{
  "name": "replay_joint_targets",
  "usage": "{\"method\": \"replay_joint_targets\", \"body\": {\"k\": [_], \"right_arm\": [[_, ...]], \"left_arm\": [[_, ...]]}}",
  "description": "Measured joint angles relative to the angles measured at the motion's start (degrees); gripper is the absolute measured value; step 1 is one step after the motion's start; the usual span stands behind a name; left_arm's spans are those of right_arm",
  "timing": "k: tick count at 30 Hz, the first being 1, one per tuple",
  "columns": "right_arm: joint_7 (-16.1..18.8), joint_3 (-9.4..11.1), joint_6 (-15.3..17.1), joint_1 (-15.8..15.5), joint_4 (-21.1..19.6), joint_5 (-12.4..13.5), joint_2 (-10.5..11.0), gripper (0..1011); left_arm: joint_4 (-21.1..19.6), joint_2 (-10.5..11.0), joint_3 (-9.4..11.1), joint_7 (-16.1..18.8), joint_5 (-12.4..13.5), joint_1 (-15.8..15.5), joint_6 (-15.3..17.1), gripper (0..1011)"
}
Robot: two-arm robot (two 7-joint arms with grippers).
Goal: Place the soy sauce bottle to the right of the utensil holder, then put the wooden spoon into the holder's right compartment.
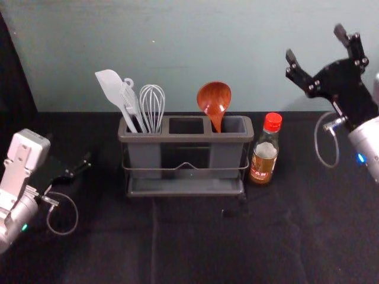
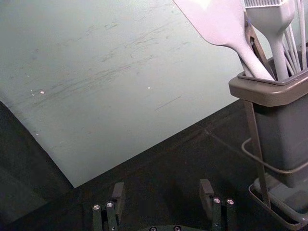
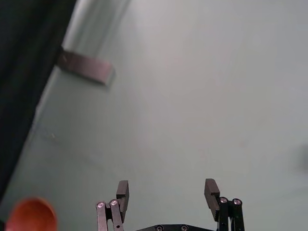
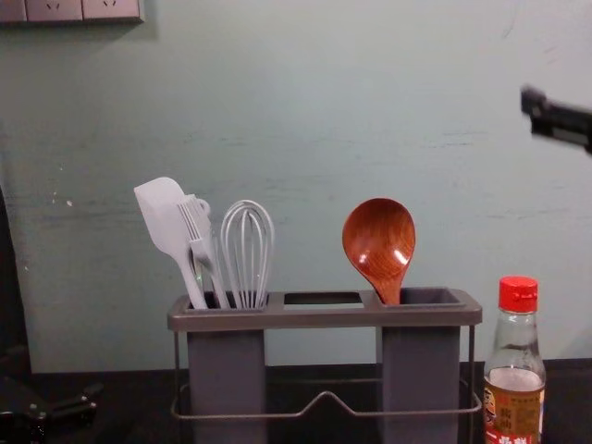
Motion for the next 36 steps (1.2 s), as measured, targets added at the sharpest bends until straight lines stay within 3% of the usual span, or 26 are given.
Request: {"method": "replay_joint_targets", "body": {"k": [3,4,5,6,7,8,9,11,12,17,36], "right_arm": [[-2.98,0.66,1.77,-0.50,4.38,-3.64,-0.28,1002],[-4.83,1.35,2.41,-0.94,9.39,-5.16,-0.83,1002],[-4.83,1.35,2.41,-0.94,9.39,-5.16,-0.83,1002],[-5.37,1.42,2.64,-1.05,11.54,-5.90,-0.93,1002],[-6.16,1.01,2.79,-0.88,15.76,-8.24,-0.63,1002],[-6.16,1.01,2.79,-0.88,15.76,-8.24,-0.63,1002],[-6.32,0.56,2.45,-0.51,18.16,-9.23,-0.44,1002],[-6.41,0.40,1.71,-0.29,19.24,-9.52,-0.43,1003],[-6.90,0.24,-1.20,0.28,20.90,-9.66,-0.91,1002],[-6.65,0.04,-2.23,0.29,20.28,-9.25,-1.82,1002],[-6.53,0.15,-2.23,0.27,20.33,-9.06,-1.65,1002]], "left_arm": [[0.00,0.00,0.00,0.00,0.00,0.00,0.00,1011],[0.00,0.00,0.00,0.00,0.00,0.00,0.00,1011],[0.00,0.00,0.00,0.00,0.00,0.00,0.00,1012],[0.00,0.00,0.00,0.00,0.00,0.00,0.00,1012],[0.00,0.00,0.00,0.00,0.00,0.00,0.00,1011],[0.00,0.00,0.00,0.00,0.00,0.00,0.00,1011],[0.00,0.00,0.00,0.00,0.00,0.00,0.00,1011],[0.00,0.00,0.00,0.00,0.00,0.00,0.00,1012],[0.00,0.00,0.00,0.00,0.00,0.00,0.00,1011],[0.00,0.00,0.00,0.00,0.00,0.00,0.00,1011],[0.00,0.00,0.00,0.00,0.00,0.00,0.00,1012]]}}
